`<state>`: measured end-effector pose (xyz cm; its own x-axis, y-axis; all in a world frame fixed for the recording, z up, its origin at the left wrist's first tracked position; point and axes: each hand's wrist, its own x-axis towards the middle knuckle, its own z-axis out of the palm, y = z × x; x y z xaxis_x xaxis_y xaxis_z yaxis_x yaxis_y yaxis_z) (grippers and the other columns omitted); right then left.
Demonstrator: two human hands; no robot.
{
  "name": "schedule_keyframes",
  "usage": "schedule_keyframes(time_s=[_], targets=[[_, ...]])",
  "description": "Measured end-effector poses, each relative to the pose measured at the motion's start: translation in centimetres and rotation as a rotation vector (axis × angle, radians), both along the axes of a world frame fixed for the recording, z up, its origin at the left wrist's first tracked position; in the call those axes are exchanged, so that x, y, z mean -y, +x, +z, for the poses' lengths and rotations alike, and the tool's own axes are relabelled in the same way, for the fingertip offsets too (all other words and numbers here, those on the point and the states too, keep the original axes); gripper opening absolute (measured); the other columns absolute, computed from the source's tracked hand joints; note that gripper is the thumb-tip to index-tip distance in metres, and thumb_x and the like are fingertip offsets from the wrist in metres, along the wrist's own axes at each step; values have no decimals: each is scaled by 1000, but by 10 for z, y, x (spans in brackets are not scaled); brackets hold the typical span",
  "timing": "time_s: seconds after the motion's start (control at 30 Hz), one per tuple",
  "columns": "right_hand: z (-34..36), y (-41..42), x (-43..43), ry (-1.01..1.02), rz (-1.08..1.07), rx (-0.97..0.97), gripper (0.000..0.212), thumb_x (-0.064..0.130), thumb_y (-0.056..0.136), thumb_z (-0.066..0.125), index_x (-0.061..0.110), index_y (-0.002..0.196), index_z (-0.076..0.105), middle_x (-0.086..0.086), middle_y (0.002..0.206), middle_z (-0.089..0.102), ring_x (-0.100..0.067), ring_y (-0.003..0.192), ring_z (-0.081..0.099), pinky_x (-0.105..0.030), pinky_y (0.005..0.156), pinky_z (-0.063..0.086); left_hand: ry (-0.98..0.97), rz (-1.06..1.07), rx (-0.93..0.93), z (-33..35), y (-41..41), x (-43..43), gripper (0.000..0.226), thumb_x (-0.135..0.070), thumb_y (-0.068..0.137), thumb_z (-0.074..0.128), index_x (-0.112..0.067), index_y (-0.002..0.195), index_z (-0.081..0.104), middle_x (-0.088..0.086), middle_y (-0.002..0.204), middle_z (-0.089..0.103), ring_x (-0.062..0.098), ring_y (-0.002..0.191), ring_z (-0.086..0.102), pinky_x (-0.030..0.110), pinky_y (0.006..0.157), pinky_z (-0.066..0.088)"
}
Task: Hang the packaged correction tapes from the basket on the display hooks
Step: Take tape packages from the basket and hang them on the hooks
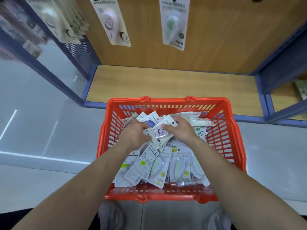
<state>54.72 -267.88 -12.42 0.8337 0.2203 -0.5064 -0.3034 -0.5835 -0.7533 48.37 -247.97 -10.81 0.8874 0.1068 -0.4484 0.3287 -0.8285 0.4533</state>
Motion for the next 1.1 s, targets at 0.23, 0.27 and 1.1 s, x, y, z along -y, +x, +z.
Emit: schedule_keyframes(time_s=[0.23, 0.27, 1.1], targets=[[-1, -3, 5, 129, -119, -4, 28, 25, 86, 82, 26, 107, 64, 5, 102, 73, -17, 93, 72, -47, 87, 60, -9, 151, 106, 5, 0, -2, 23, -40, 86, 78, -22, 99, 72, 0, 83, 68, 25, 82, 62, 32, 65, 44], [0, -3, 10, 129, -131, 7, 29, 27, 86, 82, 27, 108, 64, 7, 103, 73, -17, 96, 72, -48, 90, 58, -53, 201, 114, 10, 1, -4, 19, -38, 86, 78, -22, 94, 71, -3, 78, 69, 23, 76, 64, 33, 61, 44], [-7, -1, 9, 261, -67, -35, 36, 24, 83, 84, 27, 108, 58, 7, 115, 66, -15, 107, 66, -40, 98, 52, -402, 426, 63, 21, 1, -23, 32, -10, 87, 78, -16, 116, 65, -5, 102, 74, 12, 89, 72, 20, 64, 54]])
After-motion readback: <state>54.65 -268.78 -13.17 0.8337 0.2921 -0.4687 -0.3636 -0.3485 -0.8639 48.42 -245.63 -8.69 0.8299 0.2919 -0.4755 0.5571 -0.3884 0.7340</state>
